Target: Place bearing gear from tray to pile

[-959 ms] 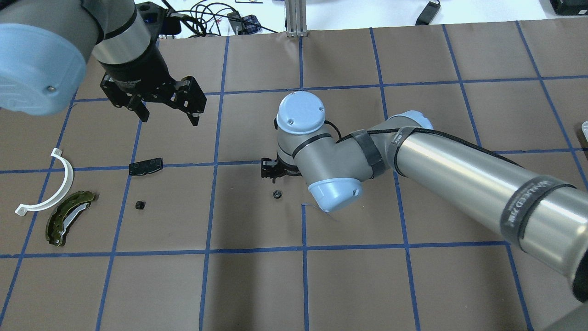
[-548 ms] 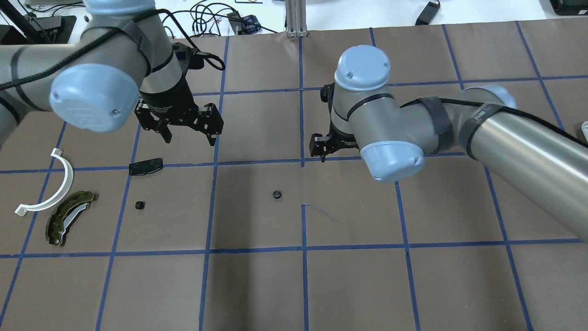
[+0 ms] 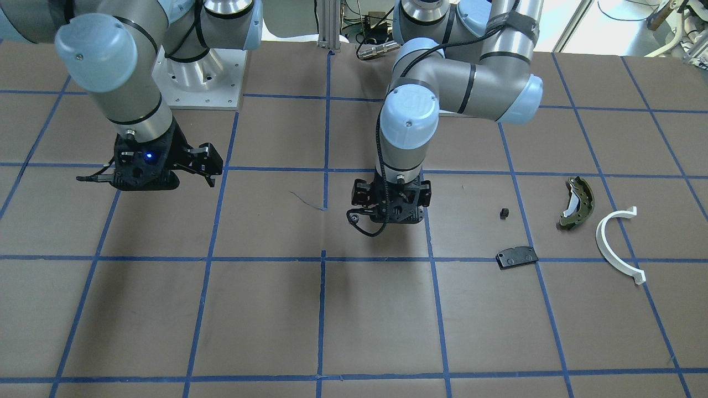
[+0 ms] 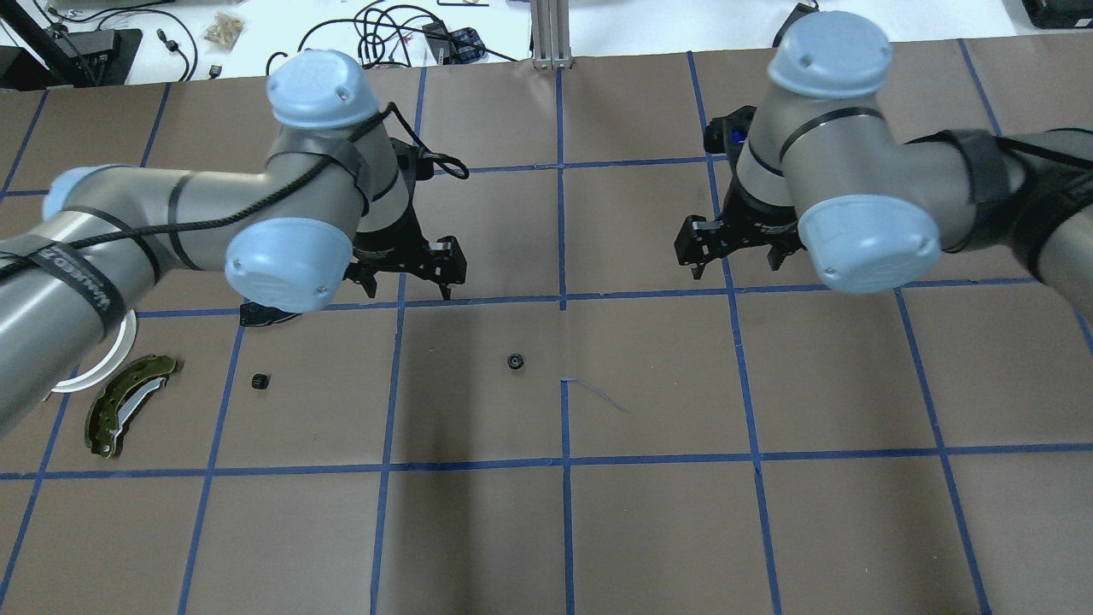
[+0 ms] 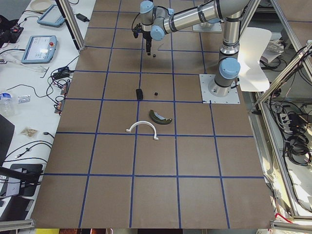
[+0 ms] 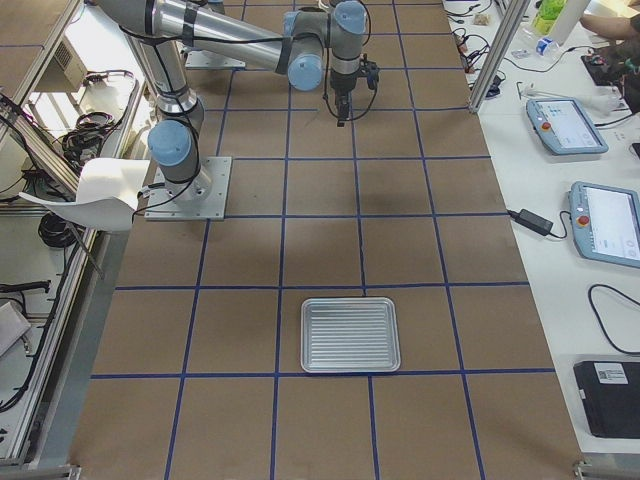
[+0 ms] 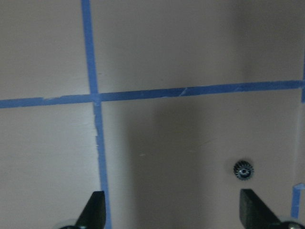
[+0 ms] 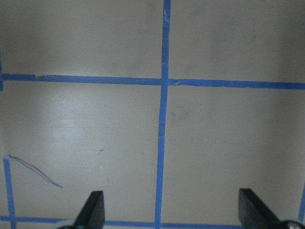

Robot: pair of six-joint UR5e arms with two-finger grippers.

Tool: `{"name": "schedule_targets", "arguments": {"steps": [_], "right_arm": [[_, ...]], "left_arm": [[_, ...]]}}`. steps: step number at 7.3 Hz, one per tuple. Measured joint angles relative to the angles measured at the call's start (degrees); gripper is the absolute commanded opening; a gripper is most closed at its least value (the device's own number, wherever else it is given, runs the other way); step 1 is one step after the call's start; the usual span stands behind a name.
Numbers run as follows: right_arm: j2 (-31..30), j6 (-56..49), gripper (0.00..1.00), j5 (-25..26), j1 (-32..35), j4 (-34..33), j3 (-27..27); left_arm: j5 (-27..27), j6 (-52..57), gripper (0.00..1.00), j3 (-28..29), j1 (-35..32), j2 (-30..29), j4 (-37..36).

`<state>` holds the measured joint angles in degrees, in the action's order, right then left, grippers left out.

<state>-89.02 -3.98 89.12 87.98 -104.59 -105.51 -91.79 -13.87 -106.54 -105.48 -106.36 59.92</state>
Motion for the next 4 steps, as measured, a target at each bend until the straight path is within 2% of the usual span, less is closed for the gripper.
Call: {"name": "schedule_targets", "arguments": {"steps": [2, 4], "right_arm": [[-4.3, 0.4, 1.00, 0.0, -0.6, 9.7, 4.2], [-4.9, 0.5, 1.00, 0.2, -0.5, 15.1, 8.0]], "left_arm": [[-0.1, -4.1, 1.00, -2.2, -4.0, -3.7, -5.7], [-0.1, -4.4, 1.00, -5.8, -5.1, -5.5, -12.3]]}}
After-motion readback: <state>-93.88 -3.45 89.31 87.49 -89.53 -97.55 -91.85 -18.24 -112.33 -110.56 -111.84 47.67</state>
